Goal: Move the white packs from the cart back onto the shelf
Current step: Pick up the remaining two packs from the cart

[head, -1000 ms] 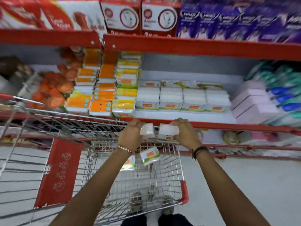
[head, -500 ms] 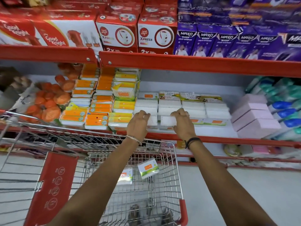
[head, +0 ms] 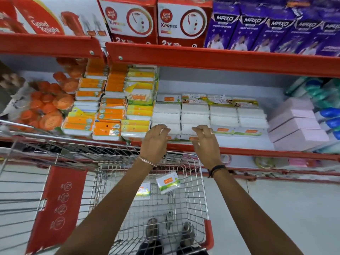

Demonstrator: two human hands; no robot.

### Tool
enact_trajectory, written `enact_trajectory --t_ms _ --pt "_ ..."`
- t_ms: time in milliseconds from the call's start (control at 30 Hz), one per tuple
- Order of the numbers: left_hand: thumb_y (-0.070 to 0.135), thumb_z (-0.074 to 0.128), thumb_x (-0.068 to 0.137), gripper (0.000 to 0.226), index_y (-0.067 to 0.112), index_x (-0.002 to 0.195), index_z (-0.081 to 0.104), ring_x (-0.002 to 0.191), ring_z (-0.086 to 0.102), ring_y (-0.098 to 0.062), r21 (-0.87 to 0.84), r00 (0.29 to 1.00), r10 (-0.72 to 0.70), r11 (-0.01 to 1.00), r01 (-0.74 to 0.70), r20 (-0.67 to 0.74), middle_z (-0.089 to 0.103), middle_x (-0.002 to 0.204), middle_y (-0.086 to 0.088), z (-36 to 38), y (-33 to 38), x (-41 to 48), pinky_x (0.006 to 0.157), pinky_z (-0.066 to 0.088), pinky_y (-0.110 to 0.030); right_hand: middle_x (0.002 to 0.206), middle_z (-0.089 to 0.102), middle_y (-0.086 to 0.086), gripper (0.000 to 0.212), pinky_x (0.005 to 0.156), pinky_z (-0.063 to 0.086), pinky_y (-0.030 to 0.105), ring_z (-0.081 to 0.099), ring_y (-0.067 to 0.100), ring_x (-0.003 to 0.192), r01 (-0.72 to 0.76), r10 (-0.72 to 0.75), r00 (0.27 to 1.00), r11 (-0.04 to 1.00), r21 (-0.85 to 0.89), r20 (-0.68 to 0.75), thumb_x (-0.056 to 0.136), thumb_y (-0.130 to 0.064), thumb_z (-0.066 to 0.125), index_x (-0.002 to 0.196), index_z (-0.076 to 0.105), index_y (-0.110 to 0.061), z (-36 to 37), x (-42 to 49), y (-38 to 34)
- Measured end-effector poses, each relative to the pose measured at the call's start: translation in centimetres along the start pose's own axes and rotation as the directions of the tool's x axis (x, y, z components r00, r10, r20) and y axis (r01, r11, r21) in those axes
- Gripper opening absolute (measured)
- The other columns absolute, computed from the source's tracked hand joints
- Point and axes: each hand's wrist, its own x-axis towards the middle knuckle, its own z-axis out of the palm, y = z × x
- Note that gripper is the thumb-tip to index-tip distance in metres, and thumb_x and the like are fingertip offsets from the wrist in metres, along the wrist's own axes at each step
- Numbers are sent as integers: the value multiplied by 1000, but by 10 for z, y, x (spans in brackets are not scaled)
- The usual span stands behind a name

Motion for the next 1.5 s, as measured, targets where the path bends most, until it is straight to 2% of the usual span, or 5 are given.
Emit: enact_trajectory --t_ms 367,733,1033,1233,1500 --pt "23 36 92 32 4 100 61 87 55 -25 -71 973 -88 992 106 212 67 94 -17 50 -59 -138 71 51 -37 121 60 12 29 89 51 44 58 32 109 30 -75 938 990 137 339 90 -13 56 118 59 -8 95 -85 -10" --pt "14 66 80 73 3 142 29 135 36 -33 40 668 -315 918 394 674 37 147 -18 138 -115 -206 107 36 -44 155 26 6 68 113 25 41 22 27 143 20 29 695 998 -59 718 90 -19 58 146 21 -14 223 -99 8" --pt "16 72 75 83 -1 141 23 141 24 -30 240 540 -367 926 293 758 28 150 -17 187 -145 -206 119 16 -42 159 13 5 85 120 8 43 6 29 147 87 83 691 977 -196 719 81 -8 68 147 16 -12 272 -94 30" --pt "14 73 73 58 5 120 40 108 58 -35 176 496 -304 941 287 814 62 118 -17 176 -137 -193 88 50 -41 134 49 17 61 112 27 40 41 34 127 19 102 734 985 -170 672 73 -1 68 127 41 -5 257 -95 21" --pt "19 68 76 64 22 133 38 118 53 -26 205 505 -325 938 279 800 49 132 -3 117 -107 -195 86 53 -43 130 53 8 57 98 42 42 48 33 117 56 34 744 992 -113 668 76 5 62 128 48 -12 205 -117 2"
